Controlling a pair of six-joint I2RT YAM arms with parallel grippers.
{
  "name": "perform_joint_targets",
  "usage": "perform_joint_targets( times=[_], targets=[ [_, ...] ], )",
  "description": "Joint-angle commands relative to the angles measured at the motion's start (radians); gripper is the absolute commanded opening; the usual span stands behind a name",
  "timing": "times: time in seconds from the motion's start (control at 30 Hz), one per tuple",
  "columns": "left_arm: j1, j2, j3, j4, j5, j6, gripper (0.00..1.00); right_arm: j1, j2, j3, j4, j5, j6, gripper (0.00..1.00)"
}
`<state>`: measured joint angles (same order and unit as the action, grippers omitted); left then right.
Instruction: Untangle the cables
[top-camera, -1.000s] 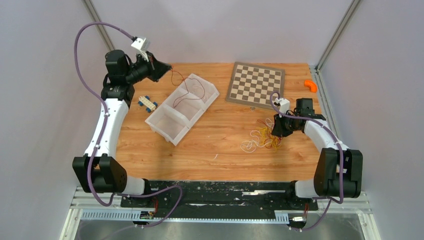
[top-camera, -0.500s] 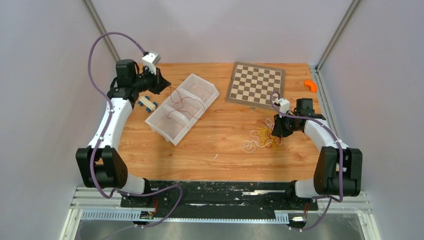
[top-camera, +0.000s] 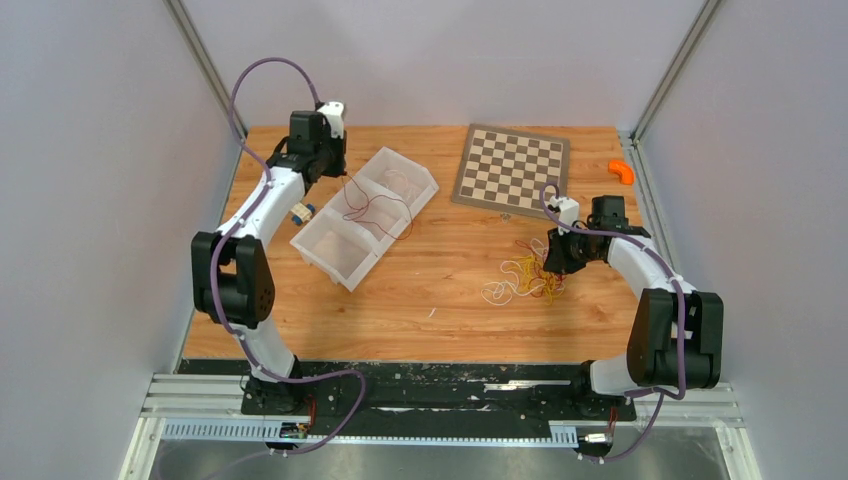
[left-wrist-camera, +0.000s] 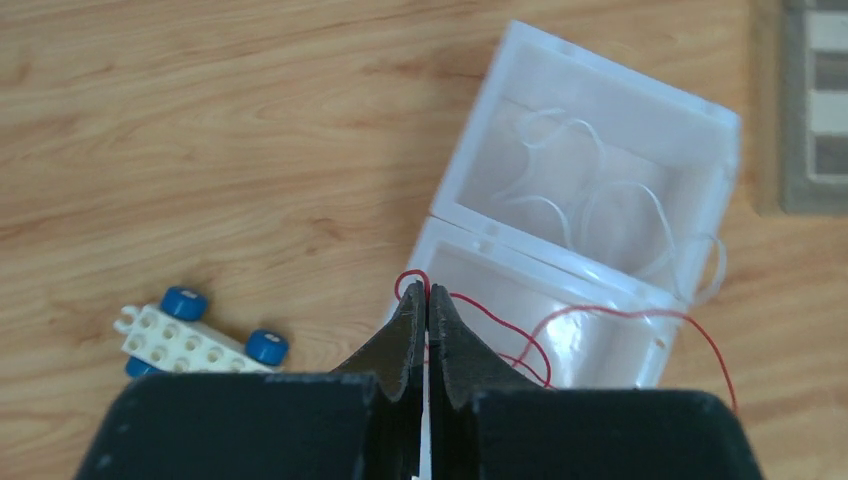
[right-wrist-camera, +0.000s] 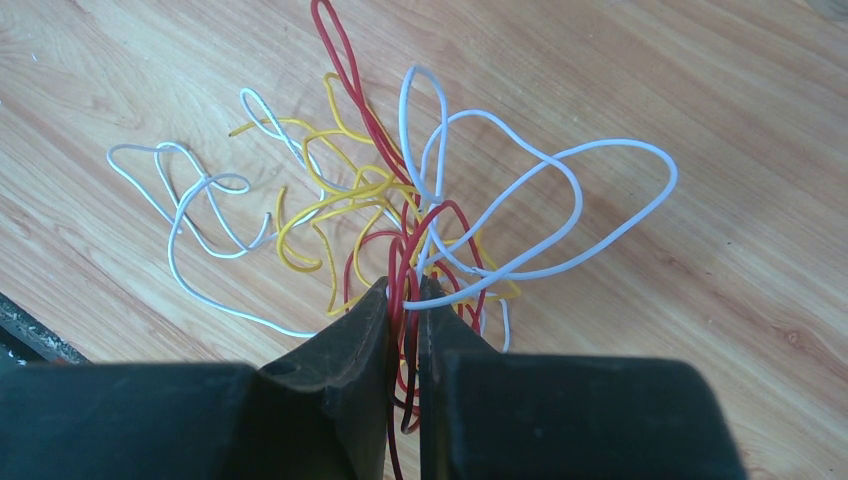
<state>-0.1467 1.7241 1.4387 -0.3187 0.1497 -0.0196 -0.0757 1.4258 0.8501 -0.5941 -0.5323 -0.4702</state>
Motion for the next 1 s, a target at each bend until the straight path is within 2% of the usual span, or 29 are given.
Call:
perform_joint_targets(
  times=[0.0, 0.13, 0.37, 0.5, 0.73, 0.77, 0.83, 0.93, 0.97],
  targets=[
    [0.002, 0.059, 0.103, -0.052, -0.341, -0.154, 0.00, -0.007, -0.004, 0.031, 0.000, -0.012, -0.018, 0.13],
    [0.002, 0.050, 0.052, -0.024, -0.449, -0.187, 0.00, -0.007, 0.003, 0.036, -0.001, -0.014, -0.021, 0.13],
    [-0.044, -0.029, -0.110, 0.064, -0.295, -0.080, 0.00, -0.009, 0.016, 0.042, -0.002, -0.021, -0.022, 0.13],
    [-0.090, -0.048, -0.191, 0.094, -0.252, -0.023, 0.00, -0.011, 0.016, 0.039, -0.001, -0.023, -0.026, 0.13],
    [-0.097, 0.032, -0.186, 0.071, -0.122, -0.066, 0.00, -0.015, 0.014, 0.033, -0.006, -0.024, -0.035, 0.13],
    [-0.096, 0.041, -0.170, 0.068, -0.116, -0.069, 0.02, -0.016, 0.012, 0.034, -0.008, -0.024, -0.036, 0.13],
    [-0.095, 0.058, -0.145, 0.053, -0.111, -0.072, 0.14, -0.016, 0.010, 0.038, -0.012, -0.024, -0.039, 0.13],
    [-0.093, 0.020, -0.131, 0.045, -0.086, -0.055, 0.38, -0.020, 0.001, 0.040, -0.021, -0.026, -0.043, 0.13],
    [-0.092, 0.004, -0.130, 0.042, -0.079, -0.038, 0.43, -0.021, -0.005, 0.040, -0.025, -0.029, -0.045, 0.13]
  ],
)
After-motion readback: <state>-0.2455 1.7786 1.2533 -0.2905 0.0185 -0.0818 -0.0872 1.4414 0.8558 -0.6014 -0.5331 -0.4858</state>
